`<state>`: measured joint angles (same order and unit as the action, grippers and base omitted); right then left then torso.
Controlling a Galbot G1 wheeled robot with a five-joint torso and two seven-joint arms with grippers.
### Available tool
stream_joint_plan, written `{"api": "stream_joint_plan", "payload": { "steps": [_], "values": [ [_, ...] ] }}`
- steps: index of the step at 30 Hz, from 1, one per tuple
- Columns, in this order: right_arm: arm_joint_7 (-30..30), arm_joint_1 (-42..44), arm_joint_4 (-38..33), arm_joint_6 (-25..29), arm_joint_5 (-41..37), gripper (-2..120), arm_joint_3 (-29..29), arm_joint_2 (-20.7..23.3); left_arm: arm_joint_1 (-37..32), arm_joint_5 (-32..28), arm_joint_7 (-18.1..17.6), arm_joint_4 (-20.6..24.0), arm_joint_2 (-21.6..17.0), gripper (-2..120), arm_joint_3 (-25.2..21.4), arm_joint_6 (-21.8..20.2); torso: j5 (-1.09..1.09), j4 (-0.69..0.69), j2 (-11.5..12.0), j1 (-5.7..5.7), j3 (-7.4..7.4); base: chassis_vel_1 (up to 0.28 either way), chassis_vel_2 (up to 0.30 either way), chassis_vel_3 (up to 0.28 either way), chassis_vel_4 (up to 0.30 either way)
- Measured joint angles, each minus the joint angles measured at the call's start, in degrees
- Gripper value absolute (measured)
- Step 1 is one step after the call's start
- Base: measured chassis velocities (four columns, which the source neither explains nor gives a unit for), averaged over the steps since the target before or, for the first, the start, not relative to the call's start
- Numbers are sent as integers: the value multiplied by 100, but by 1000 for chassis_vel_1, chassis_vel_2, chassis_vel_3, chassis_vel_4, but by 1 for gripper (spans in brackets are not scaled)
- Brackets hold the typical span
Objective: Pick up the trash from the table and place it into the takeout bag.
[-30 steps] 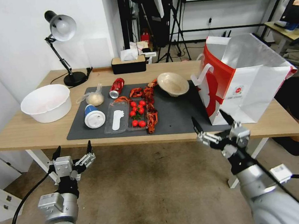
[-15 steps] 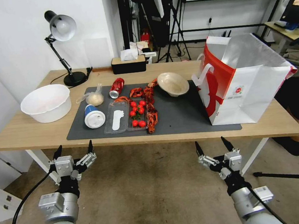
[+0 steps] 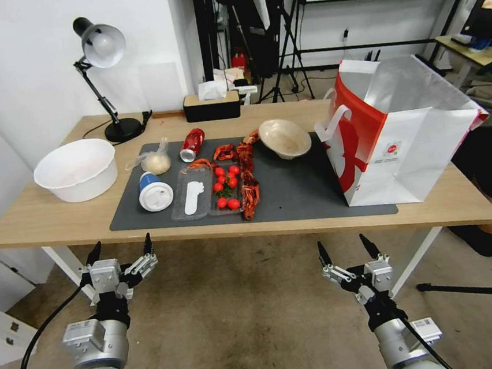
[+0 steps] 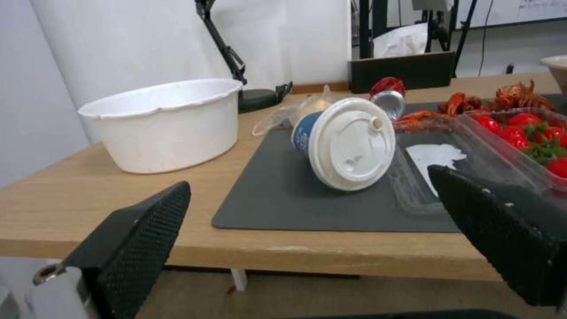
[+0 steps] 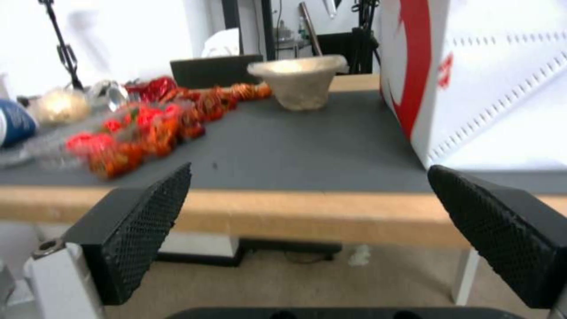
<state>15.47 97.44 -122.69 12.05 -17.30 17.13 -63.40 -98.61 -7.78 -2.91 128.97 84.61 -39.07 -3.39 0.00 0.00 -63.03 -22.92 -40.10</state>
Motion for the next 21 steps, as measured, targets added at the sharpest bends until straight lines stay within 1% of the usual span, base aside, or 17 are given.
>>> {"api": "stream_joint_plan", "payload": {
  "steps": [3, 4, 5, 6, 8, 9, 13, 14, 15, 16, 17, 19, 20, 21],
  "values": [
    [145, -196, -84, -185, -41, 100, -117, 23, 3, 0, 0, -4, -1, 100, -6, 14, -1, 0, 0, 0, 0, 0, 0, 0, 0],
    [250, -389, -128, -368, -69, 100, -215, 49, 7, 1, 0, -4, 0, 100, -10, 23, 0, -1, 0, 0, 0, 0, 0, 0, 0],
    [250, -389, -128, -368, -69, 100, -215, 49, 7, 1, 0, -4, 0, 100, -10, 23, 0, -1, 0, 0, 0, 0, 0, 0, 0],
    [385, -691, -161, -610, -135, 100, -340, 95, 10, 1, -1, -5, 5, 100, -13, 39, 0, 0, 0, 0, 0, 0, 0, 0, 0],
    [461, -1066, -156, -849, -209, 100, -489, 171, 5, 4, -1, -5, 9, 100, -16, 73, 0, -1, 0, 0, -1, 0, 0, 0, 0],
    [461, -1066, -156, -849, -209, 100, -489, 171, 5, 4, -1, -5, 9, 100, -16, 73, 0, -1, 0, 0, -1, 0, 0, 0, 0],
    [569, -1883, 20, -1205, -360, 100, -862, 392, 8, 7, -1, -3, 21, 100, -29, 93, -1, -1, 0, 0, -1, 0, 0, 0, 0],
    [569, -1883, 20, -1205, -360, 100, -862, 392, 8, 7, -1, -3, 21, 100, -29, 93, -1, -1, 0, 0, -1, 0, 0, 0, 0],
    [606, -2155, 108, -1302, -412, 100, -1005, 487, 11, 7, -1, 1, 27, 100, -30, 94, 0, -1, 0, 0, 0, 0, 0, 0, 0],
    [634, -2416, 191, -1377, -444, 100, -1147, 592, 11, 8, -1, 5, 34, 100, -30, 95, 0, 1, 0, 0, -1, 0, 0, 0, 0],
    [634, -2416, 191, -1377, -444, 100, -1147, 592, 11, 8, -1, 5, 34, 100, -30, 95, 0, 1, 0, 0, -1, 0, 0, 0, 0],
    [651, -3046, 428, -1577, -494, 100, -1455, 866, 12, 8, -2, 9, 36, 100, -34, 100, 2, -2, 1, 0, -1, 0, 0, 0, 0],
    [651, -3046, 428, -1577, -494, 100, -1455, 866, 12, 8, -2, 9, 36, 100, -34, 100, 2, -2, 1, 0, -1, 0, 0, 0, 0],
    [657, -3411, 564, -1676, -530, 100, -1619, 1016, 13, 9, -2, 11, 37, 100, -41, 103, 0, 0, 0, 0, -1, 0, 0, 0, 0]
  ]
}}
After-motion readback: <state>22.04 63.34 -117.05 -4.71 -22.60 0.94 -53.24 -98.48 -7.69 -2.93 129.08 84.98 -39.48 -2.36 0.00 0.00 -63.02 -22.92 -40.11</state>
